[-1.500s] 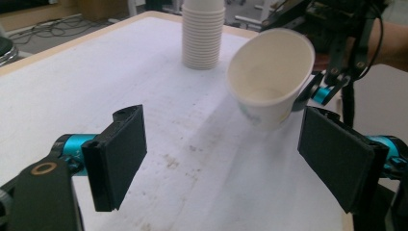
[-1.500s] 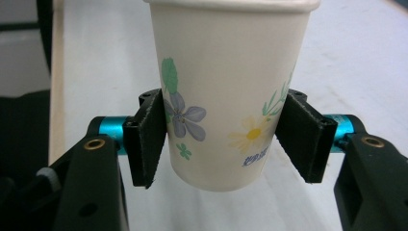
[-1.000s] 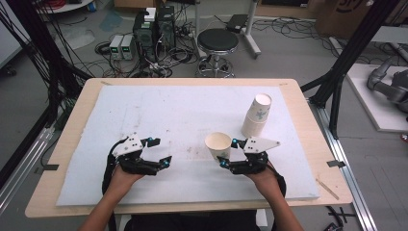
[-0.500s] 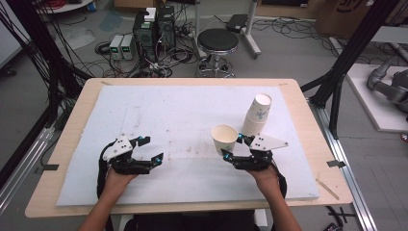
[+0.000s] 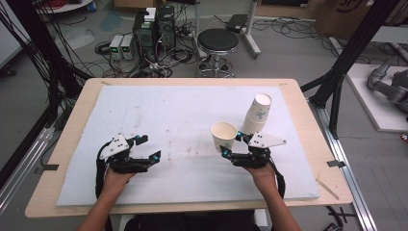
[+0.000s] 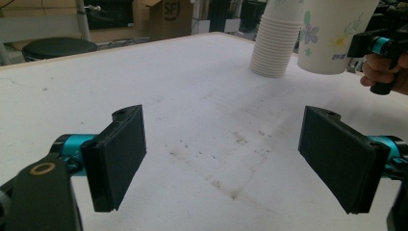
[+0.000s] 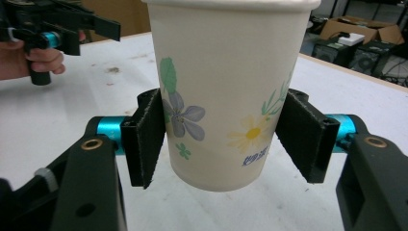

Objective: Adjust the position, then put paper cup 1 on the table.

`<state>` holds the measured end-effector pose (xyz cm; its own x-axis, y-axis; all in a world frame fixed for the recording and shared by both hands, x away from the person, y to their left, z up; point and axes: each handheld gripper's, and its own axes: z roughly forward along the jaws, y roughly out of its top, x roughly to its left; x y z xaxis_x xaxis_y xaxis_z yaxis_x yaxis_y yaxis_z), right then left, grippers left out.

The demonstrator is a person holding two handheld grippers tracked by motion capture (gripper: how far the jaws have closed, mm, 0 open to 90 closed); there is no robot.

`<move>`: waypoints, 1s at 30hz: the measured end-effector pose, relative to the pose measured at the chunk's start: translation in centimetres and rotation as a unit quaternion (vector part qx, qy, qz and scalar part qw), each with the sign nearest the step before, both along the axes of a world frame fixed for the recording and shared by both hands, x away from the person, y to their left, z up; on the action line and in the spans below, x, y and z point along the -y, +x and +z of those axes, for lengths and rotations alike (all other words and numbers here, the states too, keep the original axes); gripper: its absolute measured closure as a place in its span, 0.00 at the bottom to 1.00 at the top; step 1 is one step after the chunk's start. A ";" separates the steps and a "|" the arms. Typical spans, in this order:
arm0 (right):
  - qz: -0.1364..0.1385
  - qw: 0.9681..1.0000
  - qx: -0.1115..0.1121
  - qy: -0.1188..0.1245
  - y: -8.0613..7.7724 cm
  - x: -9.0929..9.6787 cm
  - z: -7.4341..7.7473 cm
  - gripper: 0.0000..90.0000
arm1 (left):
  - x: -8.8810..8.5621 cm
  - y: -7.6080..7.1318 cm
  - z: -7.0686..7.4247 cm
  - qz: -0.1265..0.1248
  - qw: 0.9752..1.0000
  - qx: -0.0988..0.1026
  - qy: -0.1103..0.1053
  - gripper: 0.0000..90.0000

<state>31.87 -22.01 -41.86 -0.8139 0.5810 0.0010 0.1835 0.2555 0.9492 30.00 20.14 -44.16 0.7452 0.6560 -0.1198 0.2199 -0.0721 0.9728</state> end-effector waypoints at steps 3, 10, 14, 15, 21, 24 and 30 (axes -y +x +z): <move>-0.005 1.000 0.003 -0.004 0.3 -0.6 -0.1 0.41 | 0.0 0.0 0.0 -0.001 1.000 0.000 0.000 0.19; -0.015 1.000 -0.001 -0.016 1.6 -2.3 -0.4 0.41 | -0.1 0.0 0.0 0.000 1.000 0.002 0.000 0.19; -0.027 0.999 -0.013 -0.027 2.7 -3.4 -1.1 0.41 | -0.2 0.0 0.1 0.001 1.000 0.001 0.000 0.19; -0.029 0.999 -0.016 -0.028 2.9 -3.7 -1.2 0.41 | -0.3 0.0 0.1 0.002 1.000 0.002 0.000 0.19; -0.051 0.997 -0.045 -0.031 4.0 -5.0 -2.0 0.41 | -0.4 0.1 0.1 0.005 1.000 0.000 0.001 0.19; -0.063 0.995 -0.072 -0.031 4.6 -5.1 -2.7 0.40 | -0.4 0.0 0.1 0.004 1.000 0.001 0.003 0.19; -0.079 0.991 -0.093 -0.059 5.0 -5.4 -3.1 0.40 | -0.3 0.1 0.1 0.004 1.000 -0.002 0.005 0.20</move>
